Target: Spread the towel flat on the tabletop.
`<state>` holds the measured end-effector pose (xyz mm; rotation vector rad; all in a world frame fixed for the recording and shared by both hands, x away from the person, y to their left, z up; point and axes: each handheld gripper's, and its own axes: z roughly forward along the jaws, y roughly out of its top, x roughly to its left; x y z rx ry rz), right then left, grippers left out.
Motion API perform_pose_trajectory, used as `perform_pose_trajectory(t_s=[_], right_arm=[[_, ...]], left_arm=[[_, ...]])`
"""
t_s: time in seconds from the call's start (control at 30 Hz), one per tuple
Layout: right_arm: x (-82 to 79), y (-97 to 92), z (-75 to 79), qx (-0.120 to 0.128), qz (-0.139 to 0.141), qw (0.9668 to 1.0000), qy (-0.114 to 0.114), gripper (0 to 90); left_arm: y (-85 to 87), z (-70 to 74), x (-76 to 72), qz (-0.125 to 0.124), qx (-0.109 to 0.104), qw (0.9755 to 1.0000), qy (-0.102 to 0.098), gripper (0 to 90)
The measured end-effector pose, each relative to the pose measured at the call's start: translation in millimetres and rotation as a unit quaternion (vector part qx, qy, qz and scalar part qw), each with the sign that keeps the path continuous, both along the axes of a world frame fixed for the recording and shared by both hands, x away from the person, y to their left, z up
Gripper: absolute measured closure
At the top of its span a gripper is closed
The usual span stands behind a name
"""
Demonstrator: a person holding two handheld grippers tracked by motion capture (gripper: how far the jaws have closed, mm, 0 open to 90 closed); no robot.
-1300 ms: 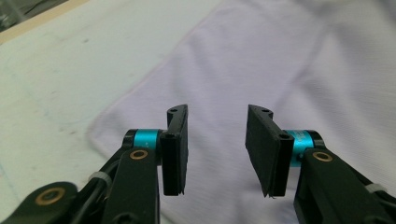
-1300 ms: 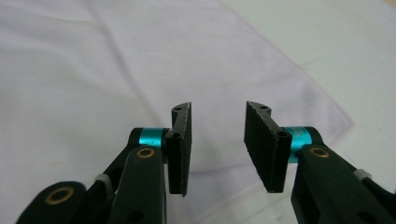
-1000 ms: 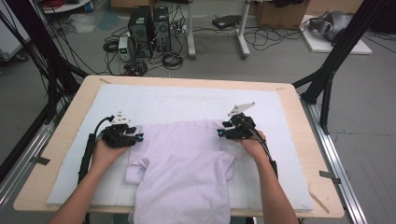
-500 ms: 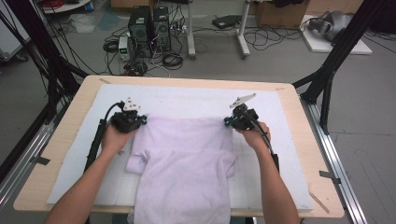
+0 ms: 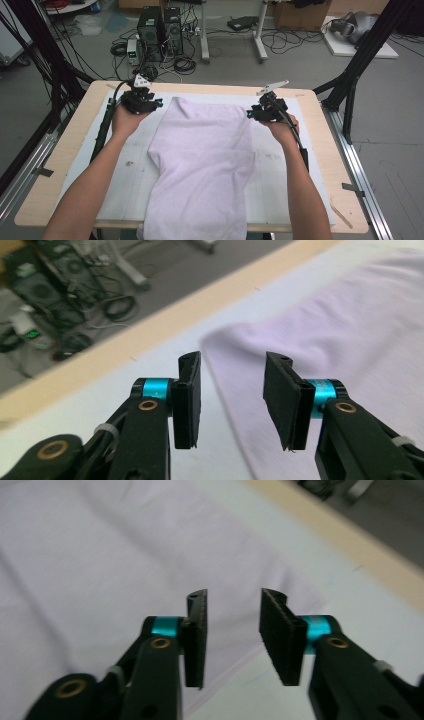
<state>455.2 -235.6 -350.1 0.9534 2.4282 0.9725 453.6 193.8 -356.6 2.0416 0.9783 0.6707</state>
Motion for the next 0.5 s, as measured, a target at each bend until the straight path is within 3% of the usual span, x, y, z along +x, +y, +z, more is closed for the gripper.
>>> perform_pose_trajectory(t_s=[0.03,0.1,0.27,0.43,0.5], right_arm=[[-4.4,1.3,-4.0,-0.003,0.007,0.9998,0.017,61.8],[-19.5,2.4,-10.9,-0.001,0.024,0.9997,0.006,61.5],[-56.8,2.5,-22.7,0.027,0.052,0.9983,0.007,57.7],[-96.4,6.7,-35.0,0.049,0.098,0.9938,0.016,53.0],[-105.6,8.9,-44.3,0.039,0.113,0.9926,0.025,50.9]], left_arm=[[0.9,-6.3,-6.9,-0.004,-0.006,1.0000,0.004,58.4],[2.9,-16.8,-21.2,-0.022,-0.003,0.9997,0.009,57.3],[8.6,-34.7,-57.6,-0.059,-0.022,0.9976,0.027,55.3],[10.5,-48.5,-89.6,-0.102,-0.039,0.9930,0.047,53.1],[6.9,-56.2,-95.0,-0.119,-0.018,0.9904,0.068,52.1]])
